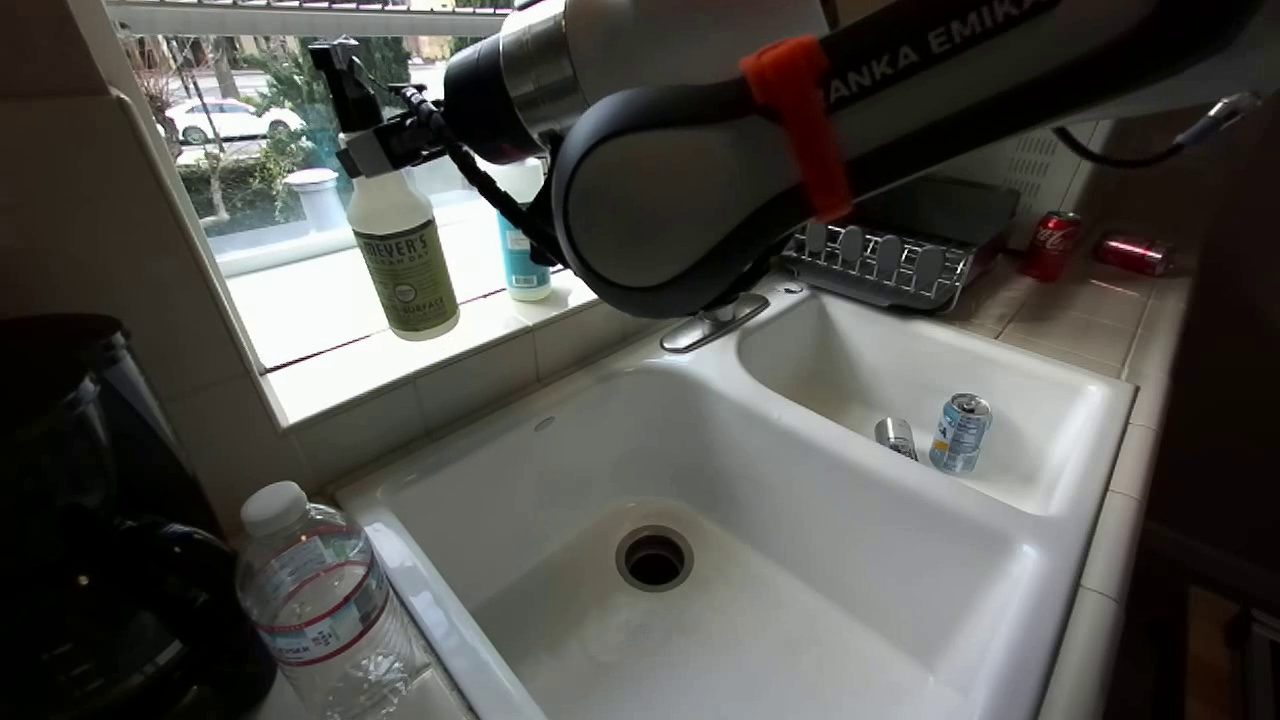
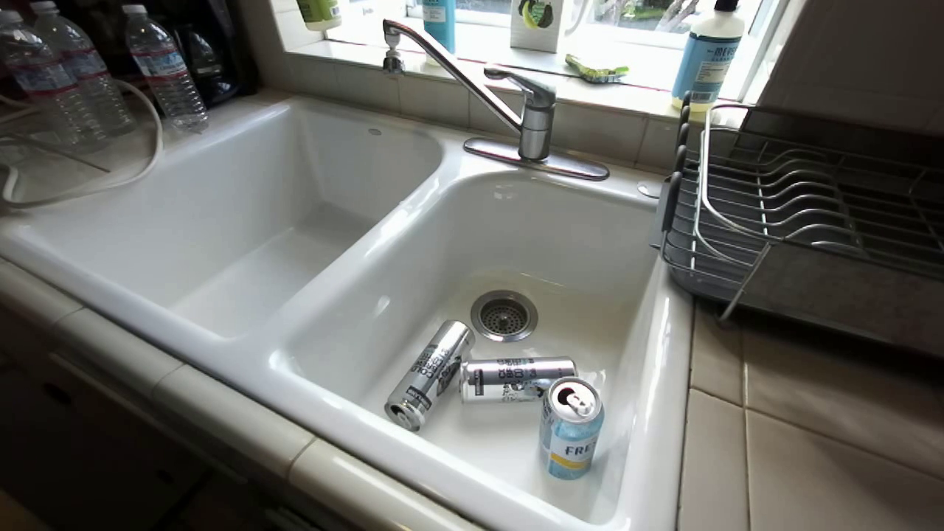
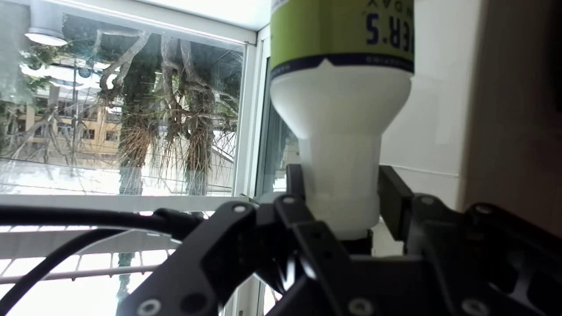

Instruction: Remove the spray bottle from the sink.

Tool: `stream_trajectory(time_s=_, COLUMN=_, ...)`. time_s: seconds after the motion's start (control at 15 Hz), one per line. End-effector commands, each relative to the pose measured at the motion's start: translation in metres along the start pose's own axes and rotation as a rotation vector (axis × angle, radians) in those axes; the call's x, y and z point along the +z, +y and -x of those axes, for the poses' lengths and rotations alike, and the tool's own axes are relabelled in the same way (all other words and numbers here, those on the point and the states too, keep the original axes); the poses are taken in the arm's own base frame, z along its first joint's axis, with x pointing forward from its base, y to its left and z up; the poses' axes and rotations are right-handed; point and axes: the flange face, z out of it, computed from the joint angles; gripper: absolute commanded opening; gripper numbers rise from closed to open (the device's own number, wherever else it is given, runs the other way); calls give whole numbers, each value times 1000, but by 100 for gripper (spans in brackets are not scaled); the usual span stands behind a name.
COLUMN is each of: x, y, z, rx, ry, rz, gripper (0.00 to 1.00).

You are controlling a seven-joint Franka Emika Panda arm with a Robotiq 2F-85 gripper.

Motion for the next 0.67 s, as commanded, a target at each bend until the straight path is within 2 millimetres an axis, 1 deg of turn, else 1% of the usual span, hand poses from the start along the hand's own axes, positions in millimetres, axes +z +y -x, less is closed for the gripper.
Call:
stream_trajectory(time_s=0.0, x=29, y=15, z=4, rx=39, ry=13, rz=15, gripper=19)
stream_trajectory(time_s=0.2, x=44, y=25, z=13, rx=61, ry=14, rz=27, gripper=19)
stream_trajectory(time_s=0.6, x=65, y=40, z=26, rx=96, ry=24, rz=43, gripper=19)
